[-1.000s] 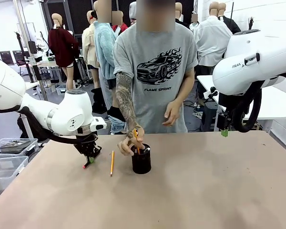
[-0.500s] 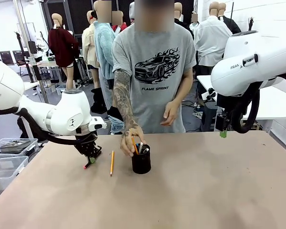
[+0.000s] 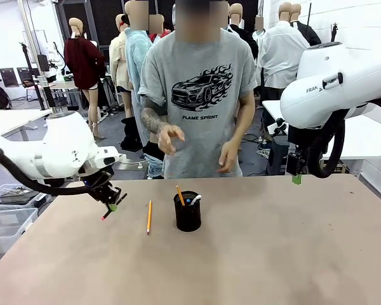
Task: Place the pens into the pen holder.
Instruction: Pick up a writing instrument from the table and place it into the Pen holder.
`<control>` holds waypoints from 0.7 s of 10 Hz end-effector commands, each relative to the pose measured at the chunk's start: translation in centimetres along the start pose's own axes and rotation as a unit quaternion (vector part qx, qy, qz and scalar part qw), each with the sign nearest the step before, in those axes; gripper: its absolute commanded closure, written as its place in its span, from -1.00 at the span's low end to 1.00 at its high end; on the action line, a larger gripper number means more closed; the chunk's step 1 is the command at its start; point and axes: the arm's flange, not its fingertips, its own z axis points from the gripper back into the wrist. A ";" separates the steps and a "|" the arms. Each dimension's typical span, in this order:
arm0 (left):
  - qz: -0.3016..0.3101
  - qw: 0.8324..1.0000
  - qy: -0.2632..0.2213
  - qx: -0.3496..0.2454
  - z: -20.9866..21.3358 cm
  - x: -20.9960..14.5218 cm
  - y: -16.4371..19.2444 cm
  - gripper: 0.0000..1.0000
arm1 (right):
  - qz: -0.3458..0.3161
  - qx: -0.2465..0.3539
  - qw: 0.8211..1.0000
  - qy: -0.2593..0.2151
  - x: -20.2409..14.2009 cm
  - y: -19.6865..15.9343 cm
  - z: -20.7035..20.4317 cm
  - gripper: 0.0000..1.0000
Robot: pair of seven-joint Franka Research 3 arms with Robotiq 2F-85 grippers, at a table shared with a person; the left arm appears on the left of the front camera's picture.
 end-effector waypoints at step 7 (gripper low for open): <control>-0.176 0.944 -0.177 -0.216 5.8 -5.8 2.3 1.00 | -0.004 -0.002 1.000 0.000 -0.1 -0.1 0.1 -0.89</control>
